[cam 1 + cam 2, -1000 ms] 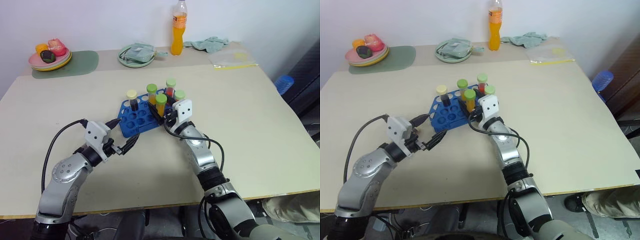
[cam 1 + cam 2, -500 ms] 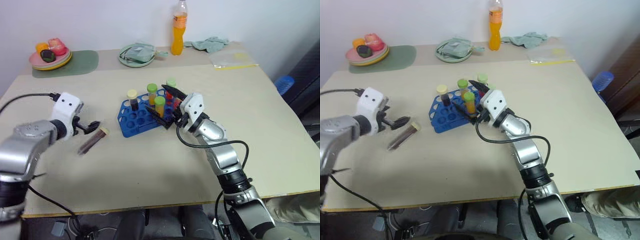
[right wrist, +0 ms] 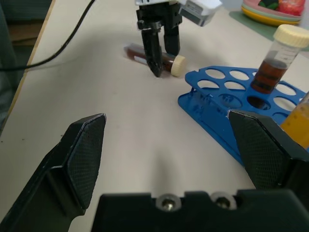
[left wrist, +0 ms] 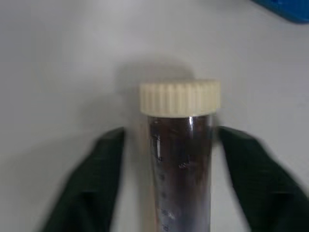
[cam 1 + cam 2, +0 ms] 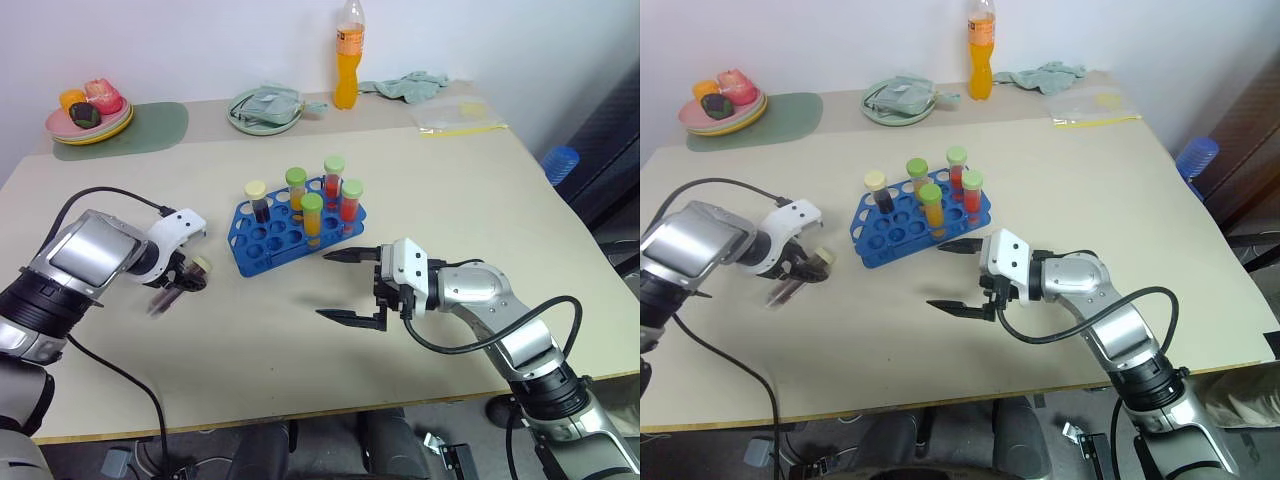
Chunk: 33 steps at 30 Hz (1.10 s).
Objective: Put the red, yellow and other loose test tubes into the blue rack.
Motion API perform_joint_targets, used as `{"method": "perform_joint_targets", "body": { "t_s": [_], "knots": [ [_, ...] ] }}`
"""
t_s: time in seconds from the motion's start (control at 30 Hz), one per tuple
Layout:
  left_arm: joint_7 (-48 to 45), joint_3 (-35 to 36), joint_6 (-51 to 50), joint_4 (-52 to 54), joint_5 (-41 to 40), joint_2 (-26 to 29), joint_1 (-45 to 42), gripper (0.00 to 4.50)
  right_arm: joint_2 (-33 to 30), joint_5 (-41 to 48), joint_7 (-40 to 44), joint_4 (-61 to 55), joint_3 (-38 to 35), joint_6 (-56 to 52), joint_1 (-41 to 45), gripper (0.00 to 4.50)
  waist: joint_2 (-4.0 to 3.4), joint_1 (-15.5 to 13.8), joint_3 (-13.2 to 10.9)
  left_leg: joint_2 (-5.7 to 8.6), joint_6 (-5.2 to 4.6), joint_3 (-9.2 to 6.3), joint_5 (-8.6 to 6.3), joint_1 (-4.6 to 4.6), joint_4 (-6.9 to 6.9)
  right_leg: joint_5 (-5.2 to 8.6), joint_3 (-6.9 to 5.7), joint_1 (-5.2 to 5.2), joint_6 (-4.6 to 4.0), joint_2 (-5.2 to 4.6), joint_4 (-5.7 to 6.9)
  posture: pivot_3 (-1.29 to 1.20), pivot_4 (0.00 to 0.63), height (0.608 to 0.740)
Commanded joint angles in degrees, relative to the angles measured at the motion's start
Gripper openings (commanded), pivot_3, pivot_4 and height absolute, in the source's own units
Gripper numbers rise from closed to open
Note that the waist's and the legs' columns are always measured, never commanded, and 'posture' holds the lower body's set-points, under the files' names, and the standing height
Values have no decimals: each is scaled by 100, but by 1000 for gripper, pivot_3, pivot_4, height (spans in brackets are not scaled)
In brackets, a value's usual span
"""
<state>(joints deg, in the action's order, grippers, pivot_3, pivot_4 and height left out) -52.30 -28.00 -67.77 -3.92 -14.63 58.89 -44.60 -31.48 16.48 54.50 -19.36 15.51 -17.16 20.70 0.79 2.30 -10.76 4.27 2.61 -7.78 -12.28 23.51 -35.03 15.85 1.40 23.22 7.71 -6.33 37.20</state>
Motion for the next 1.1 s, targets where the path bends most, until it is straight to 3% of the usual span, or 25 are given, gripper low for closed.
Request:
{"method": "perform_joint_targets", "body": {
  "t_s": [0.03, 0.07, 0.17, 0.3, 0.4, 0.47, 0.6, 0.77, 0.9, 1.1],
  "knots": [
    [52, 121, 39, -85, 263, 127, 86, 1106, 71, 0, -109, -279, -14, -19, -24, 4500, 0, 4, 0, 0, 0, 0, 0, 0, 0, 0, 0, 0, 0, 0, 1, 0, 150, 740],
    [68, 213, 35, -59, 245, 152, 141, 793, 77, -5, -125, -274, -12, -18, -25, 4500, 0, 7, 0, -1, 0, -1, 0, 0, 0, 0, 0, 0, 0, 0, 1, 0, 150, 740],
    [570, 1128, 422, -136, 181, 10, 446, 785, 67, -5, -145, -249, -18, -3, -49, 4500, 0, 20, 0, -2, 0, -1, 0, -1, 0, 0, 1, 2, 0, 0, 2, 0, 150, 740],
    [1965, 2985, 2705, 133, 315, -650, 1223, 785, 55, -73, -167, -147, -29, 79, -119, 4500, 1, -28, 0, -10, 1, -15, 1, 1, -2, 0, 0, 7, -1, -6, 4, 0, 150, 740],
    [2765, 4165, 3985, 741, 152, -1456, 1748, 785, 111, -123, -217, -35, -26, 144, -181, 4500, 13, -137, 1, -7, 3, -19, 1, 7, -9, -2, 1, 6, 1, -25, -4, 0, 150, 740],
    [2989, 4604, 4593, 1848, -434, -2439, 2216, 785, 194, -173, -289, 132, -16, 176, -219, 4500, 14, -183, 4, -1, 3, -16, 1, 9, -11, -3, -1, 5, 2, -34, -8, 0, 150, 740],
    [3343, 3764, 5090, 3196, -386, -3774, 2761, 785, 282, -290, -344, 371, -13, 303, -302, 4500, 23, -308, 7, 12, 3, -6, 0, 10, -24, -8, 2, -7, 11, -49, -16, 0, 150, 740],
    [4150, 2265, 6419, 2604, 1418, -4612, 2764, 785, 324, -391, -391, 514, -39, 385, -384, 4500, 17, -300, 12, 20, 1, 16, 0, -8, -23, -12, 1, -23, 10, -34, -11, 0, 150, 740],
    [4697, 2137, 6803, 1999, 1727, -5244, 2708, 785, 346, -417, -428, 473, -58, 360, -440, 4500, 17, -269, 12, 20, -4, 18, -3, -10, -23, -11, 2, -22, 10, -33, -13, 0, 150, 740],
    [4786, 1951, 6810, 1313, 1983, -5491, 2592, 785, 315, -409, -570, 335, -134, 250, -613, 4500, 17, -295, 12, 21, -4, 17, -3, -8, -24, -11, 1, -23, 11, -32, -13, 0, 150, 740]
  ]
}}
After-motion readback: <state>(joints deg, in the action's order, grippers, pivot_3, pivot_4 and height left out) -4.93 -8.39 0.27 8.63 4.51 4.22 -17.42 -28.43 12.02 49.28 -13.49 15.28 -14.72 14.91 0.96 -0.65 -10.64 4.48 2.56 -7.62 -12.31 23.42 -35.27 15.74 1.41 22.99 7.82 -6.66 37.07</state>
